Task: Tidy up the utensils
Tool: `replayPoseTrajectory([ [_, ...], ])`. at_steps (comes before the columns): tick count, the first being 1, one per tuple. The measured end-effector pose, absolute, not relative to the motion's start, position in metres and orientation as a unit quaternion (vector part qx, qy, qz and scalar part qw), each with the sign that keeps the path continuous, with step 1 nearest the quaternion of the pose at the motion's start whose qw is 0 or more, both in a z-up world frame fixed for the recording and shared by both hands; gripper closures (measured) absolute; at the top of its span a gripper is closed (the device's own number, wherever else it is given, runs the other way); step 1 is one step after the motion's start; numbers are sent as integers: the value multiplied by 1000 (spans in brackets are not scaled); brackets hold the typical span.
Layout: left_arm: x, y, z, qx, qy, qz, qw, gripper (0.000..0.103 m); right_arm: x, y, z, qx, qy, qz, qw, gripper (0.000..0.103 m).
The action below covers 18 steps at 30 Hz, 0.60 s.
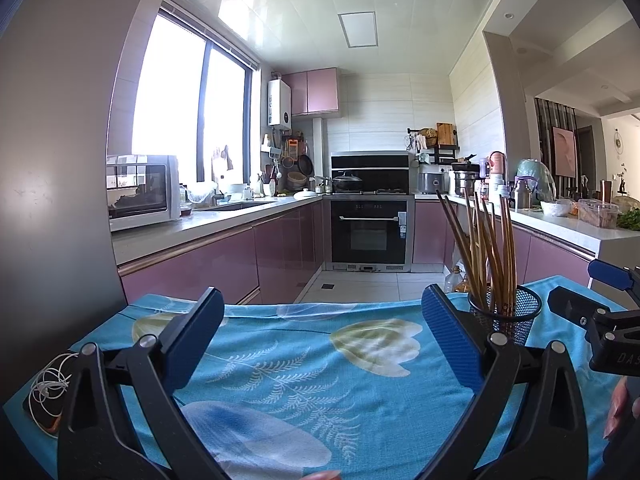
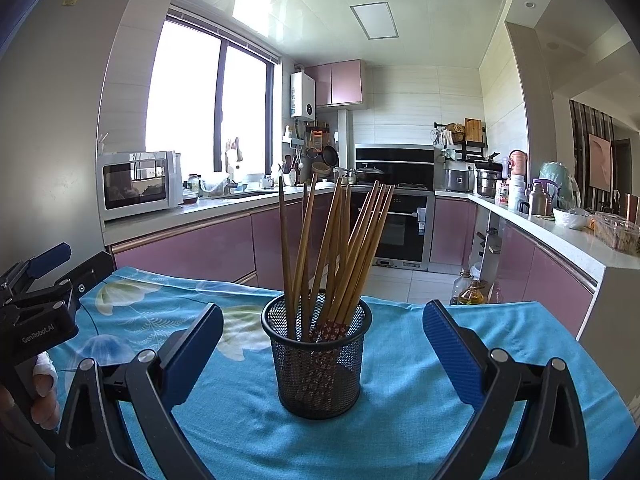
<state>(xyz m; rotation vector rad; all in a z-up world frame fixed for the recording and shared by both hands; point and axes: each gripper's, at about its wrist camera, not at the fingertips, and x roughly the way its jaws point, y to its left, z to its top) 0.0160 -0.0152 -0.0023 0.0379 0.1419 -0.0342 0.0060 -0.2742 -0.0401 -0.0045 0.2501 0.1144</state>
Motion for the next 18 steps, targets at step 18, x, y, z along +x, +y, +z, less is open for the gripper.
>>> replayPoseTrajectory([
  [18,16,-15,-3,20,72,-16,997,6,7,-275,-39,0,125,58,991,6],
])
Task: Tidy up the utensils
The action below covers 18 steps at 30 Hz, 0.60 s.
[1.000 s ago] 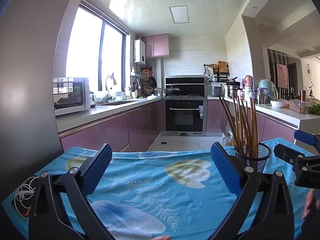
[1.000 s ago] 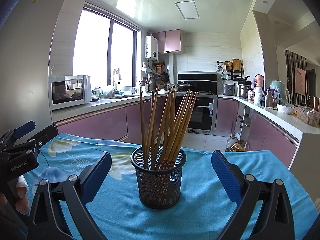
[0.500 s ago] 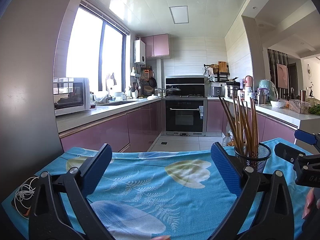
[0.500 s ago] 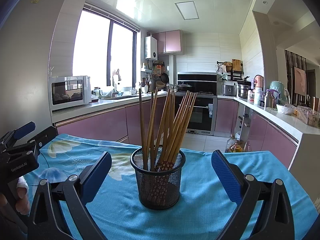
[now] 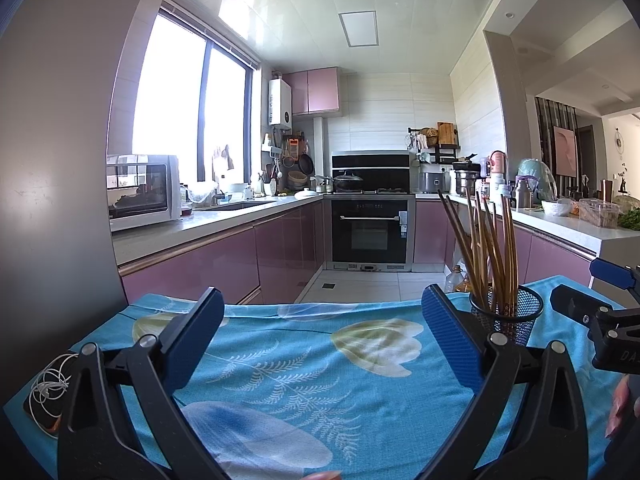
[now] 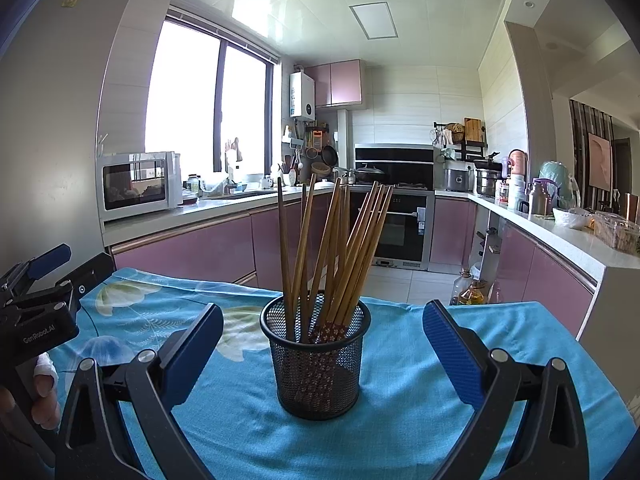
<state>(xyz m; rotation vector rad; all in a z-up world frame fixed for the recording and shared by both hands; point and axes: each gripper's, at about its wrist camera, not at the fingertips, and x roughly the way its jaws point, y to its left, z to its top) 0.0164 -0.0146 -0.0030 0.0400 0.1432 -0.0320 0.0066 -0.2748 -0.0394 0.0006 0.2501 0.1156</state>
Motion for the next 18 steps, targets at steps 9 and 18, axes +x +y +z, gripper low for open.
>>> replayPoseTrajectory([
  [9,17,-15,-3,20,72,-15,997,6,7,-275,-39,1,126,57,990,6],
  [18,17,-15,-3,20,72,-15,997,6,8,-276,-39,2,127,56,990,6],
])
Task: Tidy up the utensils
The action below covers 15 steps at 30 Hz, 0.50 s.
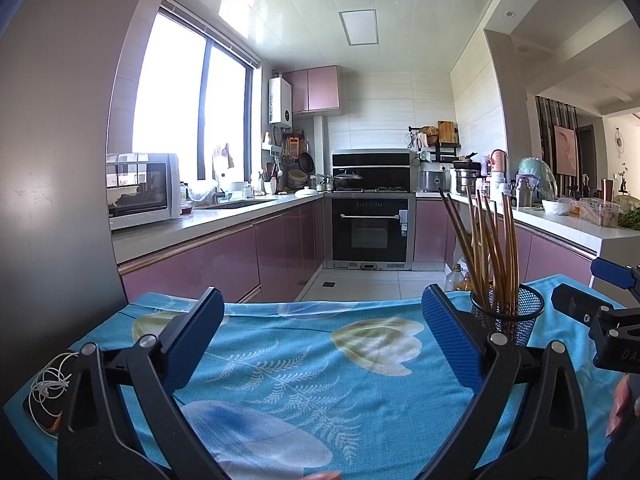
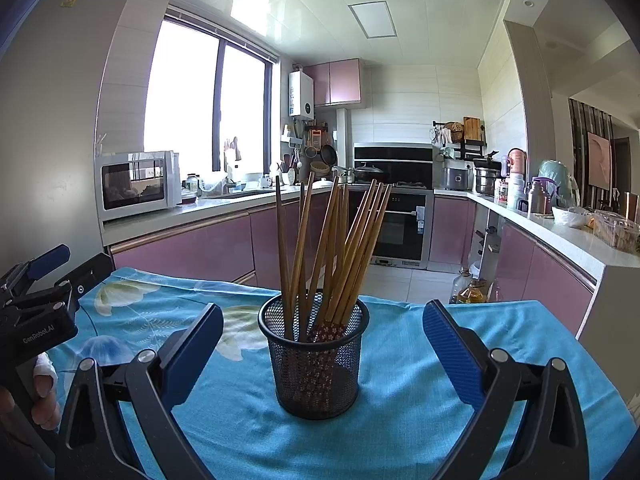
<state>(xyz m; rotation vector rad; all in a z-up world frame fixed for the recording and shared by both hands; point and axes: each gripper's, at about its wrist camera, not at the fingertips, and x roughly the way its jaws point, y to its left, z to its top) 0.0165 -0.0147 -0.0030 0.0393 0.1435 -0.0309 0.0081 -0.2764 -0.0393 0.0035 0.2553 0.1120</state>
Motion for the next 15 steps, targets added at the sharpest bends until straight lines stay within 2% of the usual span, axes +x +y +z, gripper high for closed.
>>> replayPoseTrajectory([
  [15,17,-15,-4,20,73,-16,997,6,8,-277,-40,3,128,55,990,6],
])
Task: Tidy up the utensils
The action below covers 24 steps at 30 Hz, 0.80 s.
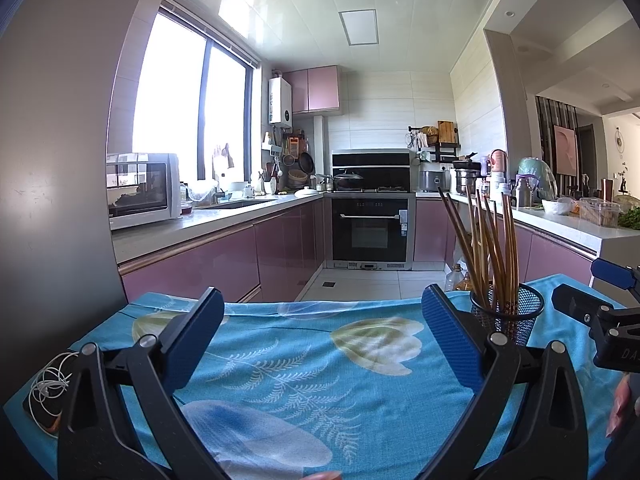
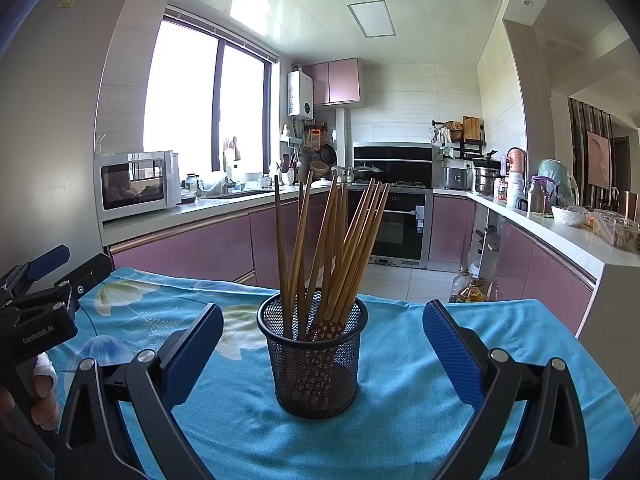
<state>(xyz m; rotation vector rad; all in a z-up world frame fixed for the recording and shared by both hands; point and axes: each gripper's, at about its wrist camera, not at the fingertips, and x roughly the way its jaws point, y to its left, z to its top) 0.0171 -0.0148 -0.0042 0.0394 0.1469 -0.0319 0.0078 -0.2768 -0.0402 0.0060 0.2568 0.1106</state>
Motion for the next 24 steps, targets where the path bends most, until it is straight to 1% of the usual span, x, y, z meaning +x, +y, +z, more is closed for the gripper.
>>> replayPoseTrajectory([
  [24,17,-15,-4,21,73,-15,997,6,7,-277,-41,5,131,54,990,6],
])
